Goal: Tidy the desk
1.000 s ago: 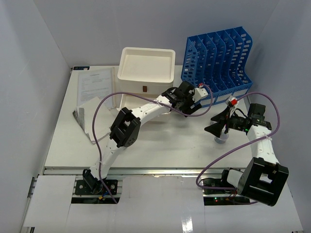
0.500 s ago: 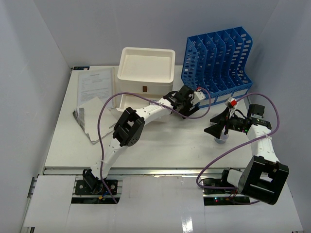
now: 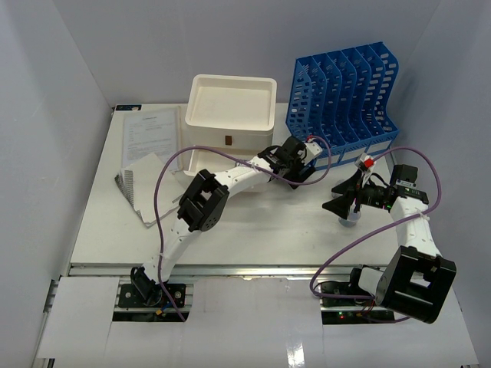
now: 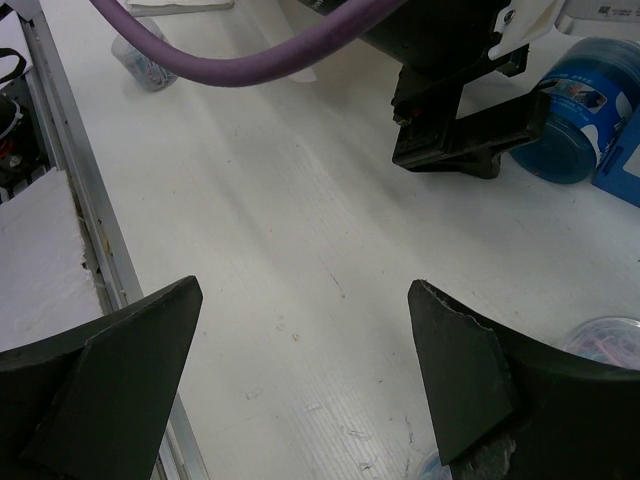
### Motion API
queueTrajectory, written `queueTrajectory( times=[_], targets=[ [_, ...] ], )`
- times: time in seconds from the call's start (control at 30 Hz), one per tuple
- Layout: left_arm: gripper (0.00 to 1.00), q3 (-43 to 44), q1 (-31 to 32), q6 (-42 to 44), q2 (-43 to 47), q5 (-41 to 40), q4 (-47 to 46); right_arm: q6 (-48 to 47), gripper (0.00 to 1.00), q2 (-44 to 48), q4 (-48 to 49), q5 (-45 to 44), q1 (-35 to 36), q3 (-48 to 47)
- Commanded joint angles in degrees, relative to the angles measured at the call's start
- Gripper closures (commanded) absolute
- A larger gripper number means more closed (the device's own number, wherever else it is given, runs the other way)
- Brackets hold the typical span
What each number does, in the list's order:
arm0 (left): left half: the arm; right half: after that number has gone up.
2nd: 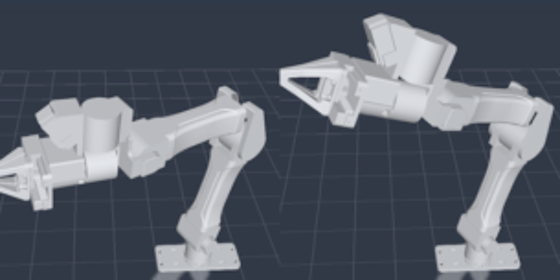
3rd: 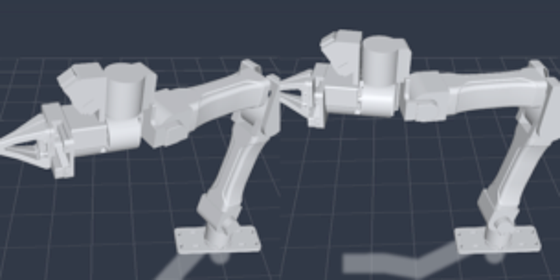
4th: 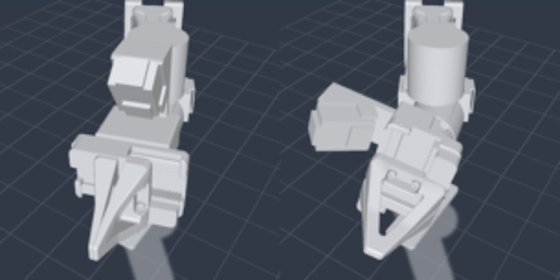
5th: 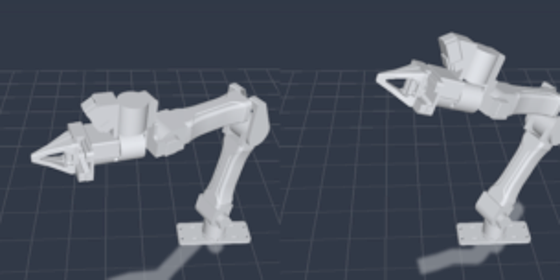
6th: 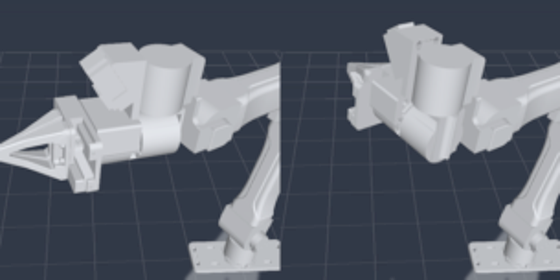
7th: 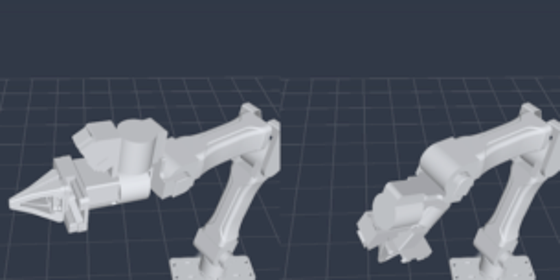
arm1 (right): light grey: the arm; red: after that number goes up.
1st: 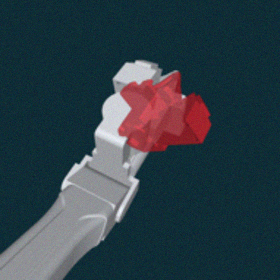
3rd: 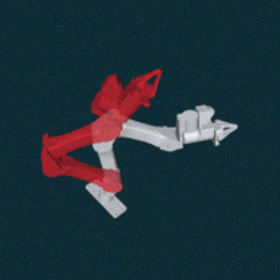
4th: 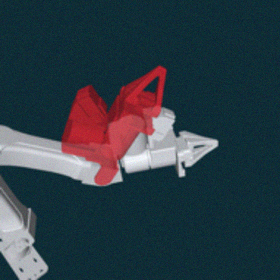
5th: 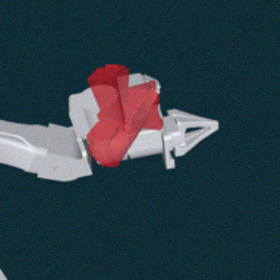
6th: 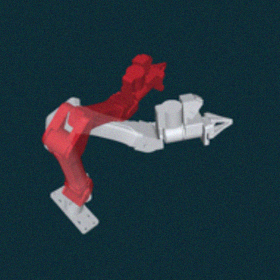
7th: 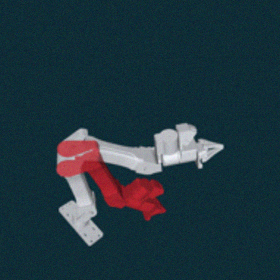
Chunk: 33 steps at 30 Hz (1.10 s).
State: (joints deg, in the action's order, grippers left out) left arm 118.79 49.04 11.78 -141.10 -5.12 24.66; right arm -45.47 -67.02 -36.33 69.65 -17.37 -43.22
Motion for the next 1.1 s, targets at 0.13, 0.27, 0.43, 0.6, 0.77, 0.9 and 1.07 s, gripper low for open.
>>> queueTrajectory(
  times=[0.13, 0.27, 0.43, 0.6, 0.77, 0.9, 1.07],
  targets=[
    [0.02, -4.7, 0.3, -12.5, 6.8, 2.2, 1.5, -0.8, 0.10, 0.0, -0.7, 1.5, -0.2, -0.5],
    [0.02, -3.3, -0.7, -24.3, 7.2, 4.1, 2.6, -0.7, 0.10, 0.3, -0.7, 1.4, -0.3, -0.5],
    [0.02, -3.0, -2.5, -36.7, 8.0, 8.5, 4.1, -0.7, 0.10, 0.4, -0.7, 1.2, -0.2, -0.5],
    [0.02, -3.7, -2.9, -42.5, 9.9, 11.2, 3.5, -0.7, 0.10, 0.6, -0.7, 1.2, -0.2, -0.5],
    [0.02, -3.6, -2.9, -45.6, 11.2, 12.6, 1.9, -0.7, 0.10, 0.8, -0.6, 1.0, -0.2, -0.5],
    [0.02, -4.2, -2.9, -47.5, 12.3, 13.1, 0.0, -0.8, 0.10, 1.0, -0.7, 0.8, -0.2, -0.4],
    [0.02, -4.5, -2.7, -47.7, 13.1, 8.9, -1.2, -0.9, 0.10, 0.8, -0.7, 0.8, -0.2, -0.5]
  ],
)
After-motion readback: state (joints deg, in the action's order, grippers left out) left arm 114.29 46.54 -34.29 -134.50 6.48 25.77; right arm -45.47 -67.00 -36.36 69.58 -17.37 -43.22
